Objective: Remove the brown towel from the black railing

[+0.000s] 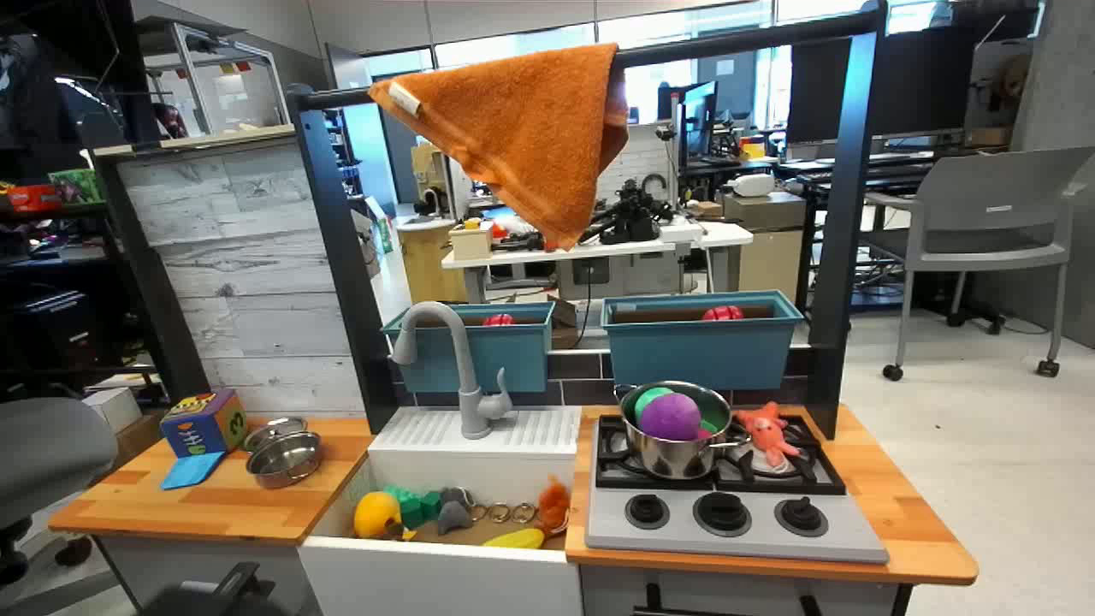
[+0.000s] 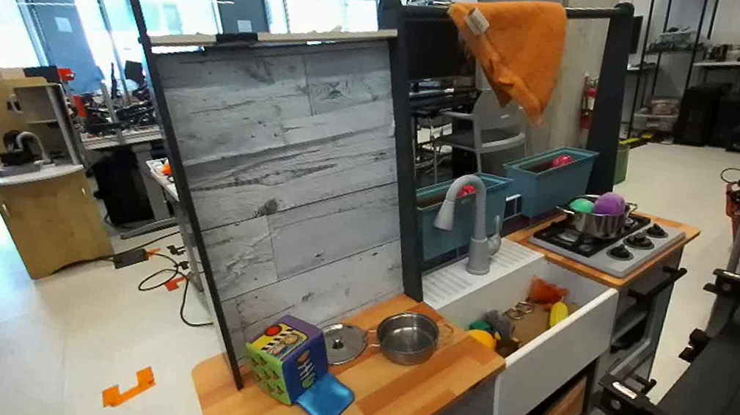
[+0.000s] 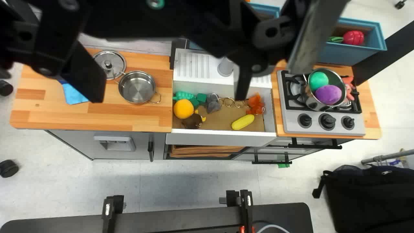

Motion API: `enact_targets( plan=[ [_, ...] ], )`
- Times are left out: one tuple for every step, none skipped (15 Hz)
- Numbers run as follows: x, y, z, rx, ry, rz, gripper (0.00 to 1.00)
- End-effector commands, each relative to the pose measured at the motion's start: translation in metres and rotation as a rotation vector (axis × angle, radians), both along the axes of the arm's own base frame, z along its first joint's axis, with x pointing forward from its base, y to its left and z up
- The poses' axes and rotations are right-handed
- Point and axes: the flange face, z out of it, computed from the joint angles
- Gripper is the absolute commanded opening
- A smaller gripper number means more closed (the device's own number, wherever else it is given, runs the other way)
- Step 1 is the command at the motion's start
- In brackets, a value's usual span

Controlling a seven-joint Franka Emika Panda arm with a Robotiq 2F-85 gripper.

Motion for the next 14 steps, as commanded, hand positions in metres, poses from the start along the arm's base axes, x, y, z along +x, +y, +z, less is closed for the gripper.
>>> enact_targets(
  plan=[
    [0.000, 0.000, 0.001, 0.000, 0.000, 0.000, 1.00],
    [0.000, 0.000, 0.001, 0.000, -0.001, 0.000, 1.00],
    [0.000, 0.000, 0.001, 0.000, -0.001, 0.000, 1.00],
    [0.000, 0.000, 0.001, 0.000, -0.001, 0.000, 1.00],
    [0.001, 0.000, 0.001, 0.000, -0.001, 0.000, 1.00],
    [0.001, 0.000, 0.001, 0.000, -0.001, 0.000, 1.00],
    [0.001, 0.000, 0.001, 0.000, -0.001, 0.000, 1.00],
    [0.009, 0.000, -0.003, 0.009, -0.046, -0.012, 1.00],
    [0.015, -0.001, -0.005, 0.027, -0.085, -0.032, 1.00],
    [0.026, -0.003, -0.006, 0.046, -0.142, -0.064, 1.00],
    [0.035, -0.007, -0.007, 0.061, -0.178, -0.094, 1.00],
    [0.046, -0.012, -0.006, 0.088, -0.219, -0.132, 1.00],
    [0.055, -0.018, -0.005, 0.115, -0.258, -0.168, 1.00],
    [0.066, -0.026, -0.004, 0.137, -0.290, -0.209, 1.00]
  ],
)
